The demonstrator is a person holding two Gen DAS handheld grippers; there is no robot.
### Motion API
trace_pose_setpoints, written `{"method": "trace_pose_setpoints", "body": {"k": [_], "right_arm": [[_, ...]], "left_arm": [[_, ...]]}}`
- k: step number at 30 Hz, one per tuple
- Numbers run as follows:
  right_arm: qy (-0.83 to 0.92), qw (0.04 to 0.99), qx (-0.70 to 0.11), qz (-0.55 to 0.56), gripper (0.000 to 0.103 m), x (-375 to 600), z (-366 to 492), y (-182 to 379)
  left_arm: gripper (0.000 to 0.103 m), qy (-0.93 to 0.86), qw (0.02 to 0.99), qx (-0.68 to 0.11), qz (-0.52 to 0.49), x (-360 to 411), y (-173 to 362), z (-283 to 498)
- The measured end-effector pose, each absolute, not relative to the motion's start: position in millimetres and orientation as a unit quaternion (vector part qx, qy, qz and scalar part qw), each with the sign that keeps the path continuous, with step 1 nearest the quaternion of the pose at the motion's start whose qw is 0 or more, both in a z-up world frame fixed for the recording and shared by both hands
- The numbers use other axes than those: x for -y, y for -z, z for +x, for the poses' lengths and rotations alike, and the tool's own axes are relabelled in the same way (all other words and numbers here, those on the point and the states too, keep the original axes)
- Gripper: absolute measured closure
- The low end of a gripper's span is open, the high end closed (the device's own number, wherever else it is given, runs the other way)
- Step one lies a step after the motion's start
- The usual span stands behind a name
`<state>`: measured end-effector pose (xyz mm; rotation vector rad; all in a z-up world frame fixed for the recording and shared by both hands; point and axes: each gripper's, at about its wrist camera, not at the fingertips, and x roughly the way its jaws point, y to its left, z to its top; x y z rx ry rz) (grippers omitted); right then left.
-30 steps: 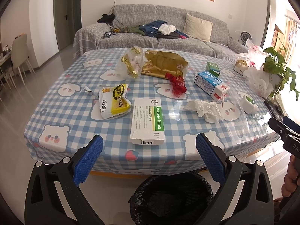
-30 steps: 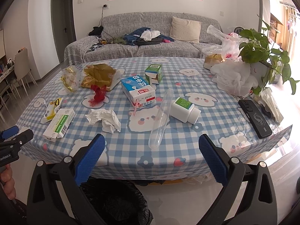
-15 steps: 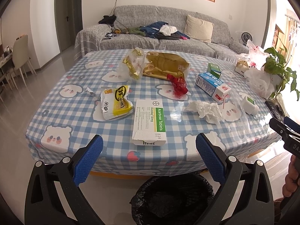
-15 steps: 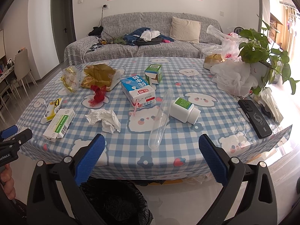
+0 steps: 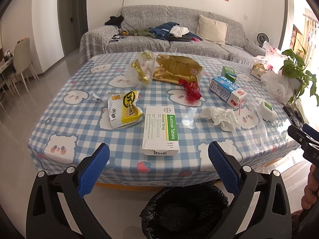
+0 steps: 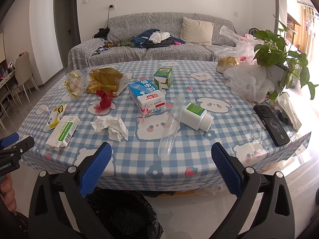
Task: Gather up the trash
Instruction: 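Grasp the Acarbose Tablets box with the left tool while the right tool grasps the clear plastic tube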
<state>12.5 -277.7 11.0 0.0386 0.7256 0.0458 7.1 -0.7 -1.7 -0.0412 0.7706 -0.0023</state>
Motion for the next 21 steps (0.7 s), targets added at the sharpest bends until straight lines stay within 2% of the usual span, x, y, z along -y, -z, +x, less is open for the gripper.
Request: {"method": "trace_pose_setpoints", "body": {"k": [2,5,12,21], "right_arm": [[-0.023,0.933,-0.359,0.016,0.007,276,18,-7],[-0.027,0.928,-0.371,0.014,0.014,273,30,0],[-0.020,0.917,-0.399,0.017,0.021,273,61,20],[-0.011,0.899,-0.437,0.025,0.032,273,97,44]], "left_arm": [[0.006,-0.001,0.925,-0.380,-0.018,0,5,13],[0.006,-0.004,0.921,-0.389,-0.014,-1,13,26],[0.007,-0.008,0.912,-0.411,-0.008,1,31,55],[0.014,-0.010,0.896,-0.444,-0.004,5,54,92]]}}
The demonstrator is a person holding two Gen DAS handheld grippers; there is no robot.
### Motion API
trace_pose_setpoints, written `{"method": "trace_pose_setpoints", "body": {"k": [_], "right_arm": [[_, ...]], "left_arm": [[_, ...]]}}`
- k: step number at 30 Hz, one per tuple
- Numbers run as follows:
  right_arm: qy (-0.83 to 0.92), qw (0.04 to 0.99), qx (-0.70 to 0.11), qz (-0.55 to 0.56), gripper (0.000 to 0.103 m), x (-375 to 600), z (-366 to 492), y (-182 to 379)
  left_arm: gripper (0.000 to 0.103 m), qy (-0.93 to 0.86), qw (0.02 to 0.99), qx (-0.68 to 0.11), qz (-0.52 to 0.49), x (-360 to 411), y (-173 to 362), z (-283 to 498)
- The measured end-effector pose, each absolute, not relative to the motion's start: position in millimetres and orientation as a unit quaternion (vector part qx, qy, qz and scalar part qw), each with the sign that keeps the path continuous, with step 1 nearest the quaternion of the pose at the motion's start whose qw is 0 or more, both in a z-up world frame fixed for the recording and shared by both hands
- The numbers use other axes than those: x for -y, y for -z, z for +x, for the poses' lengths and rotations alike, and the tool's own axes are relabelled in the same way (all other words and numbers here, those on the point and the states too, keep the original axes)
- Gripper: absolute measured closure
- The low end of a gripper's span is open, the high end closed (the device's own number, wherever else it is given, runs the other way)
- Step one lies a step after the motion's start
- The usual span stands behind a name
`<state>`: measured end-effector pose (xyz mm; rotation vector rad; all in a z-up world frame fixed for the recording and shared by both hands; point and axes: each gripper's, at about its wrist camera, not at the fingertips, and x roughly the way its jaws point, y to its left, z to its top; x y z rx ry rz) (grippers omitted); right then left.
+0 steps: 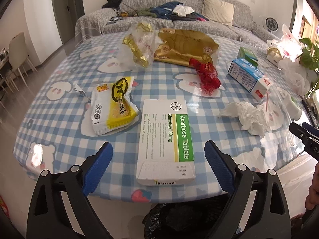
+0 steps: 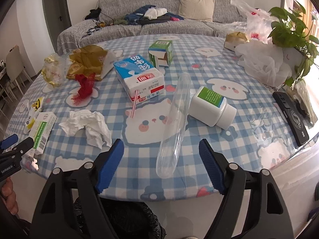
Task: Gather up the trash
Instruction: 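Grasp the Acarbose Tablets box with the left tool while the right tool grasps the clear plastic tube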
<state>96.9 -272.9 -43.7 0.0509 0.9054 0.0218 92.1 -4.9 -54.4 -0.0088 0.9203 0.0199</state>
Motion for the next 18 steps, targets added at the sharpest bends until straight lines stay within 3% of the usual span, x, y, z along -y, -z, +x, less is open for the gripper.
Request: {"method": "trace_pose_setpoints", "body": {"k": [7,18], "right_arm": [[-0.009,0.888,-0.460,0.024,0.046,269,119,60],[0.000,0.880,-0.474,0.023,0.073,269,134,70]], "left_arm": [[0.022,-0.009,0.884,-0.468,-0.001,10,69,113],[0.043,-0.010,0.877,-0.481,0.006,12,79,128]]}}
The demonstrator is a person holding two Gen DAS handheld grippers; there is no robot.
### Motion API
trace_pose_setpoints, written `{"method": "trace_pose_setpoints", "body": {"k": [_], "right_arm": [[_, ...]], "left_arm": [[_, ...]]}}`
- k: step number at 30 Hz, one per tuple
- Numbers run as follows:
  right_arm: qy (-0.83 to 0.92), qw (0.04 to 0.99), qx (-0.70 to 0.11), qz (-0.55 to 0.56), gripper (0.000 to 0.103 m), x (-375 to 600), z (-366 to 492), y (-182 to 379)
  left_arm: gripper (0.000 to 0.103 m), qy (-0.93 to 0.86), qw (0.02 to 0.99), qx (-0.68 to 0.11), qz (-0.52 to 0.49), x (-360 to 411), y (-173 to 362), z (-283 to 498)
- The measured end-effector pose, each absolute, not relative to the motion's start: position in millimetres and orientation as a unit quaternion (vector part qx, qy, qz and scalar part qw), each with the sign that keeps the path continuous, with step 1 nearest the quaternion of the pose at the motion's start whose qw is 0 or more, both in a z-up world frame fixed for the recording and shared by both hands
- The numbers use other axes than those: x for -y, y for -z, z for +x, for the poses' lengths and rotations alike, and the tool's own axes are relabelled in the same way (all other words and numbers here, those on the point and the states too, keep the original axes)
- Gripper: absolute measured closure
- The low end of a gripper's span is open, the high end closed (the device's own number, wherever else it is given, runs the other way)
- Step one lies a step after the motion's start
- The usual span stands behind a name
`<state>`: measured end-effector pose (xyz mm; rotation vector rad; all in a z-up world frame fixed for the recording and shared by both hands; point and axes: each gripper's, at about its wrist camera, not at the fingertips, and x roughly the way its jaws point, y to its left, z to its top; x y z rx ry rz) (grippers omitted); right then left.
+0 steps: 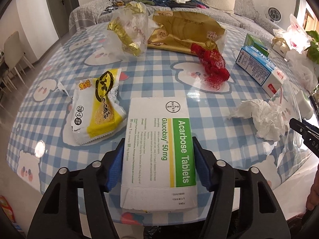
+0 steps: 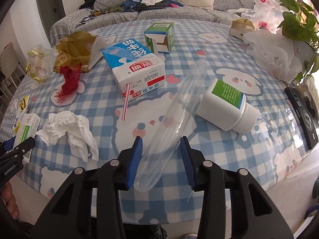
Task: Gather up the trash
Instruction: 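Grasp the Acarbose Tablets box with the left tool while the right tool grasps the clear plastic tube, then carry the box and tube with both tools over the black trash bin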
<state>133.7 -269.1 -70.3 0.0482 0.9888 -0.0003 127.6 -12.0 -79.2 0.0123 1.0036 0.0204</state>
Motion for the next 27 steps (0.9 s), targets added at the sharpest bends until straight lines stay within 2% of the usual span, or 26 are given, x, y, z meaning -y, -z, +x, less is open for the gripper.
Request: {"method": "trace_pose_setpoints", "body": {"k": [4,27], "right_arm": [[0.003,0.880,-0.474,0.030,0.079,273,136,70],[0.016,0.902,-0.428,0.045,0.079,283,118,47]], "left_arm": [[0.044,-0.010,0.876,-0.482,0.005,12,79,130],[0.044,0.003,0.894,-0.447,-0.017,10,58,111]]}}
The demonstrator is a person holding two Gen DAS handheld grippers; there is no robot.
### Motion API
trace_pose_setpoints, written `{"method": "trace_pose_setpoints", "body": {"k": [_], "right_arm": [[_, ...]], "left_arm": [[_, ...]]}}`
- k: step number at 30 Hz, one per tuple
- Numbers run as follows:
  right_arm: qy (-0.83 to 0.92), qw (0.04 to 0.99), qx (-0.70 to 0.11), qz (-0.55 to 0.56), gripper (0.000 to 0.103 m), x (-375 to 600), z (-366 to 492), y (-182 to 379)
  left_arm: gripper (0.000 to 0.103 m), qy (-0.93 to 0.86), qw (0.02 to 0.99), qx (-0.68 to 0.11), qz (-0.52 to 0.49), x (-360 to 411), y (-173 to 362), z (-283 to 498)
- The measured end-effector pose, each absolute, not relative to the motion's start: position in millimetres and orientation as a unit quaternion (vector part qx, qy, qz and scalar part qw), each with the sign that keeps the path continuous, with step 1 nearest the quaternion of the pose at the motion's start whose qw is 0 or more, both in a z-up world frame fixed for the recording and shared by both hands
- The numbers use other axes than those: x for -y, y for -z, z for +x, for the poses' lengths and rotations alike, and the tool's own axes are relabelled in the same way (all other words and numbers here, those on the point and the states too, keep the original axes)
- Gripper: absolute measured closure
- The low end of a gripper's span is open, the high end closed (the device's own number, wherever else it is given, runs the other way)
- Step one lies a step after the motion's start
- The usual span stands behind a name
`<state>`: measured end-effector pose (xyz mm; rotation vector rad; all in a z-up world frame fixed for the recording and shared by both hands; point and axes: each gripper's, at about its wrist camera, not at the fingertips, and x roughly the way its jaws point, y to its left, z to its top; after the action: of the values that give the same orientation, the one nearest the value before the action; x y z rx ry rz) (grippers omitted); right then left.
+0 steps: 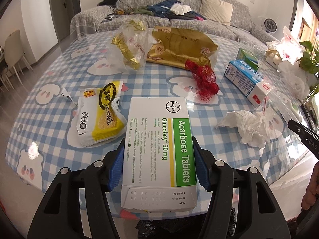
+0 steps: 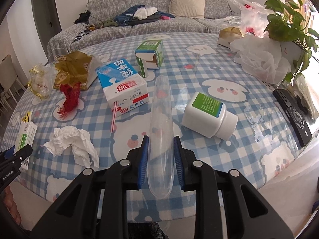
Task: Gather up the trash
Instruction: 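Carry the box and tube with both tools over the black trash bin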
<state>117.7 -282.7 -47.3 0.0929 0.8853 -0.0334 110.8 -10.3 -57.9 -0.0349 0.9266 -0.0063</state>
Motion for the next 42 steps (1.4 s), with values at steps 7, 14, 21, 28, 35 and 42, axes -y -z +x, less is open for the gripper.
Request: {"method": "trace_pose_setpoints", "body": {"k": [7,14,21,28,35,42], "right_arm": [[0.014,0.908,-0.416,0.045,0.080,282,108,40],[0.012,0.915,-0.401,0.046,0.080,281,93,31],[0.010,0.921,-0.388,0.046,0.080,281,75,22],[0.006,0.927,-0.373,0.047,0.080,281,48,8],[-0.003,0.934,-0.353,0.046,0.080,279,17,-8],[-0.013,0.943,-0.329,0.051,0.080,281,-6,-27]], "left_arm": [[0.044,0.005,0.899,-0.437,-0.017,11,51,100],[0.044,0.006,0.903,-0.429,-0.017,11,42,85],[0.044,0.005,0.907,-0.422,-0.015,10,33,64],[0.044,0.005,0.910,-0.414,-0.019,8,23,39],[0.044,0.007,0.914,-0.405,-0.025,6,14,14],[0.044,0.009,0.918,-0.395,-0.036,7,4,-5]]}}
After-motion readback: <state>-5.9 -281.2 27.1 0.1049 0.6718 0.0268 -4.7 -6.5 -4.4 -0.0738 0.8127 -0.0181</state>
